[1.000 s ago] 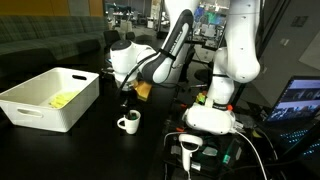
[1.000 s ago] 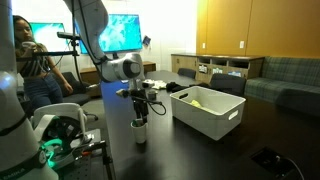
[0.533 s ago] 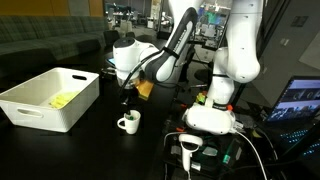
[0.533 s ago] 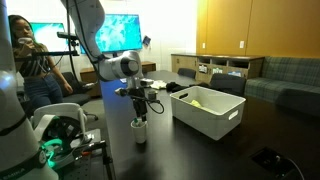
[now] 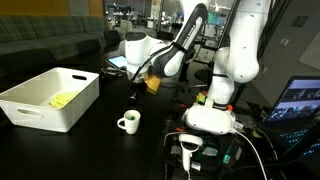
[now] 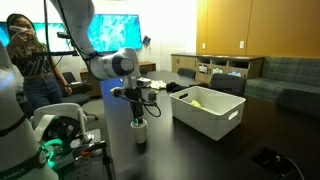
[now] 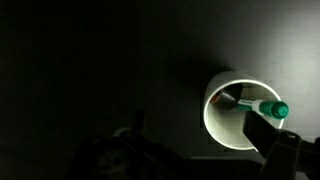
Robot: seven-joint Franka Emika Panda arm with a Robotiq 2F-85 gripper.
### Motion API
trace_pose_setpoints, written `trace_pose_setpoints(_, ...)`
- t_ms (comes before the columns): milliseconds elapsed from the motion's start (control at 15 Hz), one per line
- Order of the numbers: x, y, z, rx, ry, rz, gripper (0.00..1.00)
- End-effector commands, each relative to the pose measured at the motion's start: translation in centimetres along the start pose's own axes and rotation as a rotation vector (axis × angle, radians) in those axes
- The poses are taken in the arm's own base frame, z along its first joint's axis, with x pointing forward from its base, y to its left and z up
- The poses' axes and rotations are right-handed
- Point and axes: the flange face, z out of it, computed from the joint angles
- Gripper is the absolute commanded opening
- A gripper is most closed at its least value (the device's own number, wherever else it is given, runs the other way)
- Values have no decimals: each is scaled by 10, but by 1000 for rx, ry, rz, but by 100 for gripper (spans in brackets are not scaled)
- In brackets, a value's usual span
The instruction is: Put the towels into the basket and the marker and tape into the mug
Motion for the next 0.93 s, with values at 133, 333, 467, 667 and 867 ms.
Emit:
trace_pose_setpoints(133,-56,49,-21,84,-28,-136,100)
trace_pose_setpoints(333,-36,69,-63,114,-53,-255,100)
trace_pose_setpoints(467,-40,87,-88,97,-77,-301,100)
trace_pose_setpoints(667,-59,120,-123,72,-113,-325,100)
trace_pose_setpoints(867,-59,123,-119,76,-137,-302,100)
